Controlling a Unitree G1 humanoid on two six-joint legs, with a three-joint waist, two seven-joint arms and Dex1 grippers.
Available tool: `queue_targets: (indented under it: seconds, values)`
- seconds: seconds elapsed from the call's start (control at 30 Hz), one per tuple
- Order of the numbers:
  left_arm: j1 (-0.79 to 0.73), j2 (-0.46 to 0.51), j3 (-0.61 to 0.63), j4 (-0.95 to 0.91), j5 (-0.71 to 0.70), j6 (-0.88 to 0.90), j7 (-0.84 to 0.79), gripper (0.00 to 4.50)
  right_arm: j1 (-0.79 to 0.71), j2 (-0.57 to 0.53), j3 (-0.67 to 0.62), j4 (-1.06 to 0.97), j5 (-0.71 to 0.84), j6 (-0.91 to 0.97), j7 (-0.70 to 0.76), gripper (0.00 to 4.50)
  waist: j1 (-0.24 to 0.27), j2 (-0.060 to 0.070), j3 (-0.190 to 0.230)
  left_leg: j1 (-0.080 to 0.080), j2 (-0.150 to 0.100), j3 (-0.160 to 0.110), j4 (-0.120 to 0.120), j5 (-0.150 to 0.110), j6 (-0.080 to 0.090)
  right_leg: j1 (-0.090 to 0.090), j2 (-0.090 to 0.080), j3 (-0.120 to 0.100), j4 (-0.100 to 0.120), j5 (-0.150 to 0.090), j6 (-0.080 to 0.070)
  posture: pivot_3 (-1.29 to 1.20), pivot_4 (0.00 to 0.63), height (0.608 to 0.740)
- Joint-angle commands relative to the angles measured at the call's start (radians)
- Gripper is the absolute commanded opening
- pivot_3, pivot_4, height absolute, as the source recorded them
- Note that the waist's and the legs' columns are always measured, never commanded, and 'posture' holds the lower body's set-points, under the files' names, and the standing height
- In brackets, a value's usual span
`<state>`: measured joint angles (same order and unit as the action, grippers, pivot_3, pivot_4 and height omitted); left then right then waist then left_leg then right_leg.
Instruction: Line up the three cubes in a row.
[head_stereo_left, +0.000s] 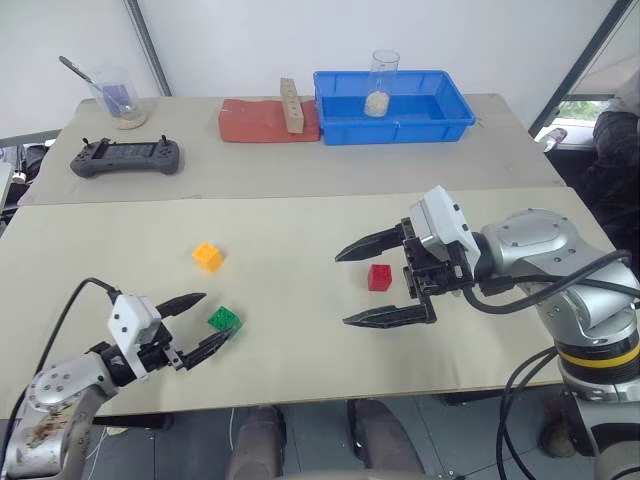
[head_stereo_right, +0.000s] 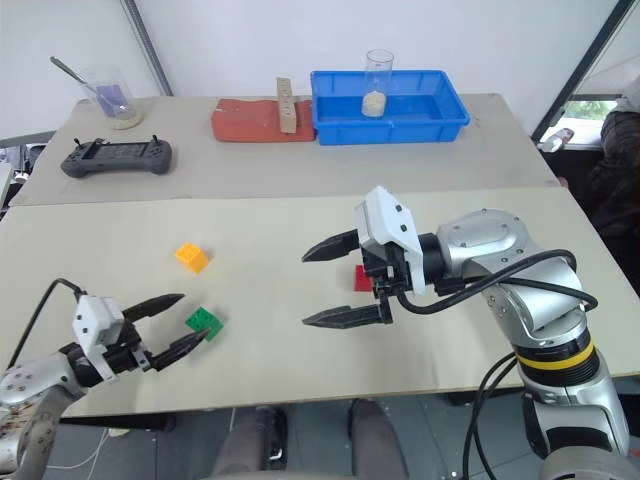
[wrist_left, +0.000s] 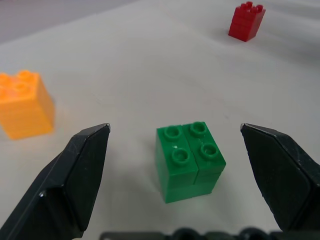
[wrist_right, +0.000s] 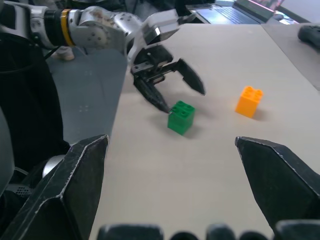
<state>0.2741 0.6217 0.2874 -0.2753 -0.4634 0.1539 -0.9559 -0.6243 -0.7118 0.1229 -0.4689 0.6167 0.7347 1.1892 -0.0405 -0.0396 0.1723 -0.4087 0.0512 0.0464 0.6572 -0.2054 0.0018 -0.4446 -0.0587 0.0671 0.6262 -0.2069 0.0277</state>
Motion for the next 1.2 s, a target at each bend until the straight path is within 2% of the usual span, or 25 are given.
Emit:
queue_targets:
  seconds: [0.03, 0.27, 0.37, 0.53, 0.7, 0.8, 0.93, 1.1, 1.2]
  values:
    - [-0.001, -0.038, -0.038, 0.012, 0.055, -0.059, 0.041, 4.5, -0.024, -0.017, -0.038, -0.01, 0.019, -0.004, -0.019, 4.49, -0.001, 0.0, 0.0, 0.0, 0.0, 0.0, -0.001, 0.0, 0.0, -0.001, 0.0, 0.0, 0.0, 0.0, 0.0, 0.0, 0.15, 0.74]
    - [-0.012, -0.144, -0.078, 0.068, 0.144, -0.163, 0.162, 4.5, -0.037, -0.043, -0.041, -0.012, 0.027, 0.013, -0.038, 4.49, 0.001, -0.001, 0.0, -0.005, 0.0, 0.0, -0.002, 0.0, 0.0, -0.006, 0.001, 0.0, 0.0, 0.002, 0.004, 0.0, 0.15, 0.74]
    - [-0.006, -0.157, -0.081, 0.063, 0.138, -0.166, 0.17, 3.72, -0.04, -0.054, -0.041, -0.012, 0.035, 0.021, -0.044, 4.5, 0.001, -0.001, 0.0, -0.006, 0.0, 0.0, -0.001, 0.0, 0.0, -0.006, 0.0, 0.0, 0.001, 0.002, 0.003, 0.0, 0.15, 0.74]
    - [0.009, -0.155, -0.085, 0.055, 0.132, -0.164, 0.167, 1.39, -0.047, -0.063, -0.04, -0.003, 0.033, 0.019, -0.048, 4.5, -0.001, -0.001, 0.0, -0.006, 0.0, 0.0, 0.001, 0.0, 0.0, -0.006, 0.0, 0.0, 0.001, 0.002, 0.002, 0.0, 0.15, 0.74]
    - [-0.056, -0.122, -0.091, 0.068, 0.113, -0.124, 0.143, 1.39, -0.045, -0.073, -0.047, 0.004, 0.027, 0.013, -0.053, 4.5, -0.001, -0.001, 0.0, -0.006, 0.0, 0.0, 0.001, 0.0, 0.0, -0.006, 0.0, 0.0, 0.001, 0.002, 0.002, 0.0, 0.15, 0.74]
    - [-0.202, -0.068, -0.149, 0.135, 0.112, -0.1, 0.044, 1.39, -0.03, -0.091, -0.055, 0.015, 0.014, 0.002, -0.053, 4.5, 0.011, -0.001, 0.0, -0.007, -0.001, 0.0, 0.002, 0.0, 0.0, -0.006, 0.001, 0.0, 0.002, 0.002, 0.002, 0.0, 0.15, 0.74]
    - [-0.421, -0.028, -0.272, 0.275, 0.142, -0.155, -0.137, 1.39, 0.0, -0.123, -0.066, 0.016, 0.004, -0.01, -0.052, 4.5, 0.023, -0.001, 0.0, -0.007, -0.001, 0.0, 0.003, 0.001, 0.001, -0.006, 0.0, 0.0, 0.002, 0.003, 0.002, 0.0, 0.15, 0.74]
    - [-0.696, -0.089, -0.391, 0.522, 0.181, -0.213, -0.274, 1.39, 0.033, -0.148, -0.083, 0.023, -0.01, -0.026, -0.064, 4.5, 0.024, -0.001, 0.0, -0.008, -0.002, 0.001, 0.003, 0.001, 0.001, -0.005, 0.001, 0.001, -0.001, 0.005, 0.006, 0.0, 0.15, 0.74]
    - [-0.801, -0.129, -0.429, 0.665, 0.202, -0.269, -0.339, 1.39, 0.048, -0.161, -0.099, 0.016, -0.007, -0.022, -0.074, 4.5, 0.023, -0.001, 0.0, -0.01, -0.002, -0.001, 0.003, 0.001, 0.001, -0.006, 0.002, 0.001, 0.0, 0.008, 0.009, 0.0, 0.15, 0.74]
